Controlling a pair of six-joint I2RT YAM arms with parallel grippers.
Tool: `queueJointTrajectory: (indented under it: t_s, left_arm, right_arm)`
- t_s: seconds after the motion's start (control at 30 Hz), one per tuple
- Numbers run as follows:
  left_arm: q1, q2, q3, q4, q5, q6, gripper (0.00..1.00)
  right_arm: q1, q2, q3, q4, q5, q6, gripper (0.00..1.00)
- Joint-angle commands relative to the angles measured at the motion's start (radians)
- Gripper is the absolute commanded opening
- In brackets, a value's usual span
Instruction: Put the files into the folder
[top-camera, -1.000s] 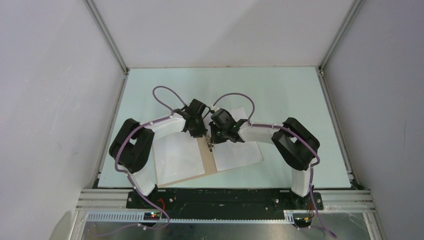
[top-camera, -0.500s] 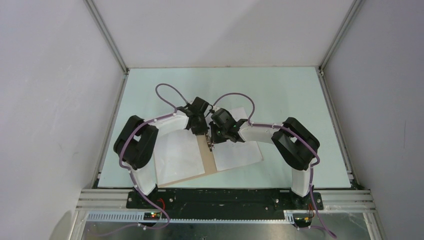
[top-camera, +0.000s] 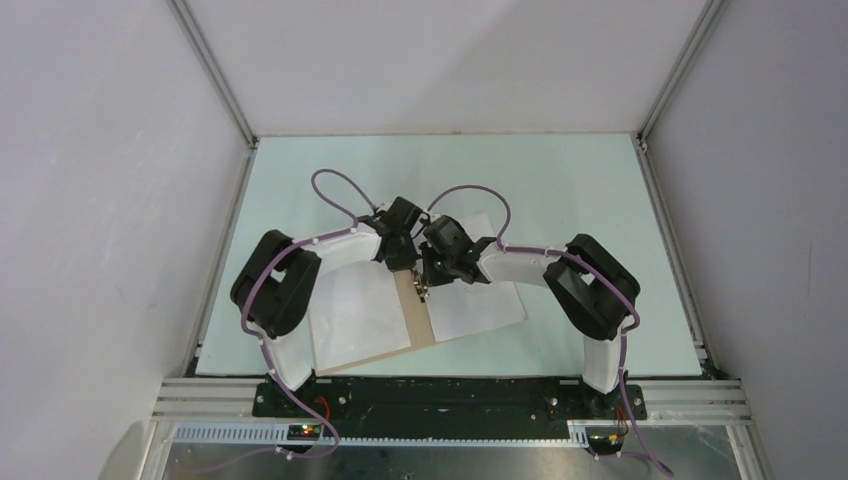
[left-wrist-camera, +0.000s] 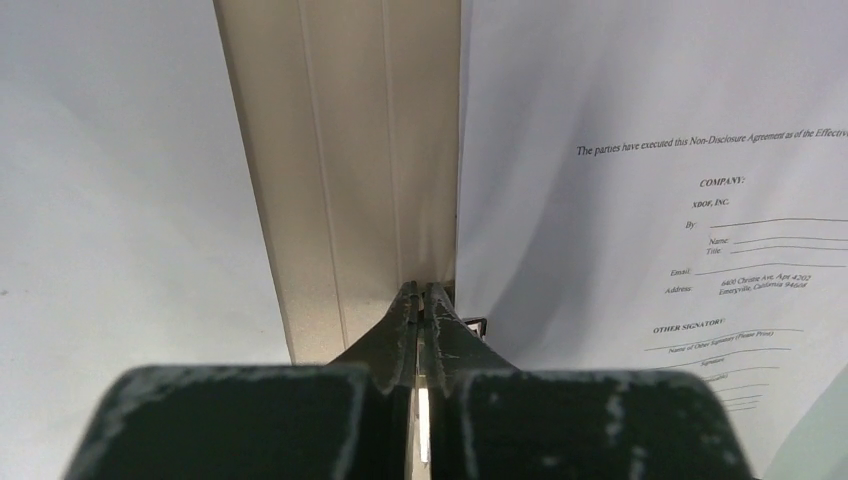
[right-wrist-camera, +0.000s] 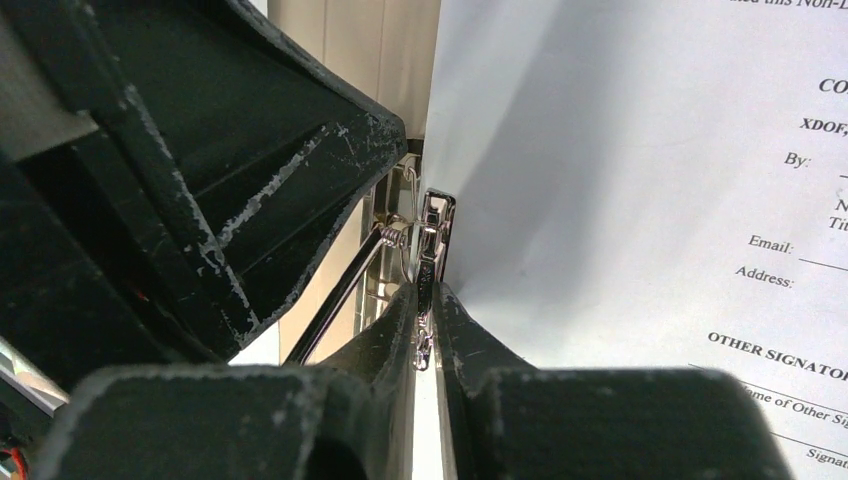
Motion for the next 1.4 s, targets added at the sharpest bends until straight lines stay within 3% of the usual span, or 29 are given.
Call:
queueJointTrajectory:
  t_s: [0.0,0.43,0.87,1.37]
  left_arm:
    - [-0.033,0.013,-0.048,-0.013,-0.030,-0.110,0.00]
    - [-0.062,0.000,-0.060,-0.014,-0.077,-0.145,0.00]
    - [-0.064,0.005,-0.047,-0.014,-0.072,-0.145,0.00]
    - [-0.064,0.008,-0.050,-0.014,-0.062,-0.142,0.00]
  right_arm:
    - [-0.014,-0.002,-0.027,-0.064,0.018,-0.022,0.15]
    - [-0.042,-0.110,-0.027,-0.092,-0.063,0.053,0.27]
    - [-0.064,-0.250,-0.027,-0.146,-0.140,0.296,0.31]
    - [0.030,-0.221,-0.027,-0.092,0.039,0.358,0.30]
